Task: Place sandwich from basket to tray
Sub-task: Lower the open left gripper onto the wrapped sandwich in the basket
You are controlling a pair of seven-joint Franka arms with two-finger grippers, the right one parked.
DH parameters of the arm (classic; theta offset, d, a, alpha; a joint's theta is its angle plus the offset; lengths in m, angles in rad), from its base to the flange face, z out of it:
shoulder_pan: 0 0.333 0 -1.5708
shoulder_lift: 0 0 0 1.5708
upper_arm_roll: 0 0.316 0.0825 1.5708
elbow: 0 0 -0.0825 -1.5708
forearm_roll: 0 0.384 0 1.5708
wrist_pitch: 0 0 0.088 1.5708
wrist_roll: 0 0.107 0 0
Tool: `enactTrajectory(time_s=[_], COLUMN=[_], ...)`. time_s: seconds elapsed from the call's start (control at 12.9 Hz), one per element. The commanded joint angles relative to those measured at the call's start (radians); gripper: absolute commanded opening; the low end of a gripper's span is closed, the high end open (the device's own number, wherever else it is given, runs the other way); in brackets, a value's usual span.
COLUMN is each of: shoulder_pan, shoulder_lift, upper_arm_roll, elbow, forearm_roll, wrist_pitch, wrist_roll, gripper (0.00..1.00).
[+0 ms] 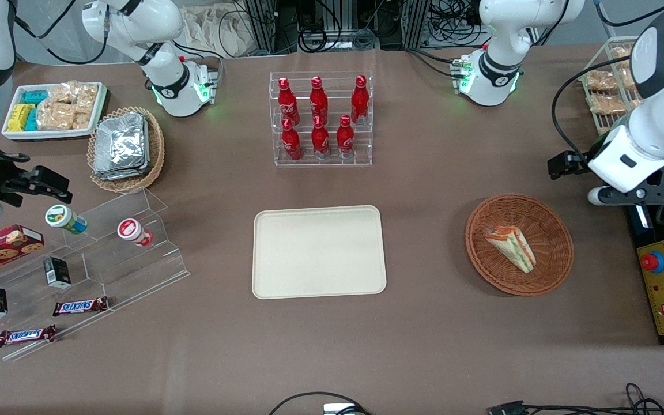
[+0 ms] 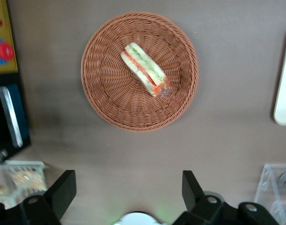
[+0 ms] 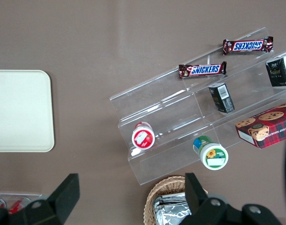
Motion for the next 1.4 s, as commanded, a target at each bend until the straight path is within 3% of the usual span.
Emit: enactTrajectory(time_s=[0.0,0.31,0.7,1.09,1.32], shoulder_pan=[0.007,0.007,0.007,0.030,0.039], shoulder_lift=[0.059,0.179,0.328,0.423,0.446], upper_arm_roll=[0.001,0.002,0.002,0.004,0.004], elbow=[-0.005,-0.006,-0.014,-0.023,-0.101], forearm_roll=[-0.021,-0.021,-0.015,-0.021,-0.023], wrist_pitch=[0.024,0.112,0.240,0.335,0.454], wrist_roll=[-0.178,-0.398,-0.521,-0.532,-0.532], gripper=[1.00,1.00,0.99,0.99,0.99])
